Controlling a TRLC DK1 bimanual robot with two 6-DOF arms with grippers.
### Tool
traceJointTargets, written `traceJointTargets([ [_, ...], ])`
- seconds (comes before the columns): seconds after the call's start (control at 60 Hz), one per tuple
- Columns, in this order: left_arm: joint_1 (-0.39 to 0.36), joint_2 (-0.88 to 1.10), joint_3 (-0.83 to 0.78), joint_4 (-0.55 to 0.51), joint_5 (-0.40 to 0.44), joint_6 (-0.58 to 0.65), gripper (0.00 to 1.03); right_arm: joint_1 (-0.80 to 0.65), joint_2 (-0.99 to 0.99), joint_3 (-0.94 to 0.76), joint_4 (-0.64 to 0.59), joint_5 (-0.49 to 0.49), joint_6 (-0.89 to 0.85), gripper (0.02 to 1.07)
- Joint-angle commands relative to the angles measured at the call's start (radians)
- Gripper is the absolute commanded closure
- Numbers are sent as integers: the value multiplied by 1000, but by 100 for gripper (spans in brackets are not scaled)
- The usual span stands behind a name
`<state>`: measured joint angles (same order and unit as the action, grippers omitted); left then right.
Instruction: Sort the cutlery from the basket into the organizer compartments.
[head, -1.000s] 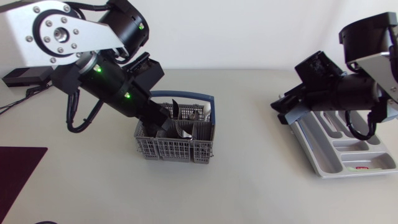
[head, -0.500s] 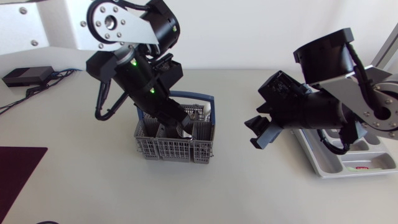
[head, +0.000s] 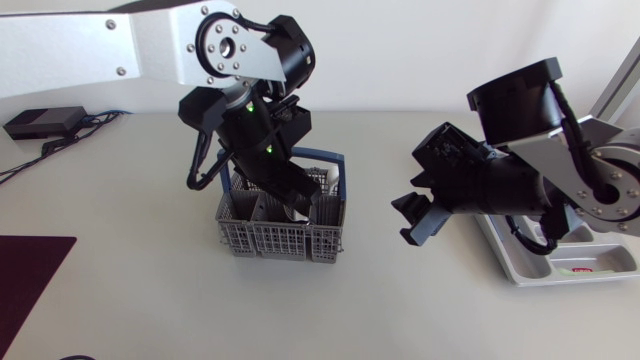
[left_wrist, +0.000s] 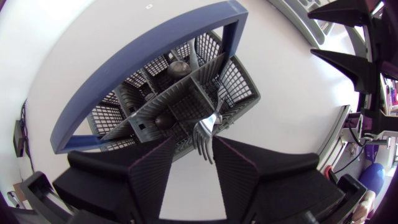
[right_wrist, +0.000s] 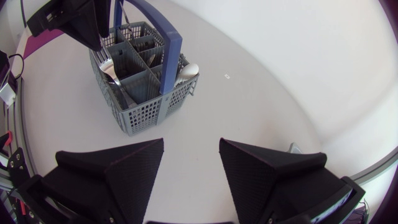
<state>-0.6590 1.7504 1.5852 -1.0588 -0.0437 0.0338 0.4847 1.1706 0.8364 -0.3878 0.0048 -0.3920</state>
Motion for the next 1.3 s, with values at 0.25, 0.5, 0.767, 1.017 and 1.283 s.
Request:
traceJointTargets([
  [0.25, -7, 40, 24, -13, -61, -23, 86, 14, -11, -53, 23, 6, 22, 41],
  [0.5, -16, 63, 45, -18, -59, -20, 89, 14, -12, -57, 27, 6, 22, 41],
  [0.767, -68, 37, 59, -18, -59, -6, 100, 14, -32, -76, 26, 6, 21, 41],
  [1.017, -87, 12, 105, -40, -64, 18, 100, 14, -54, -99, 35, -3, 15, 41],
  [1.283, -106, 0, 125, -53, -64, 23, 100, 45, -94, -115, 89, -88, 35, 41],
])
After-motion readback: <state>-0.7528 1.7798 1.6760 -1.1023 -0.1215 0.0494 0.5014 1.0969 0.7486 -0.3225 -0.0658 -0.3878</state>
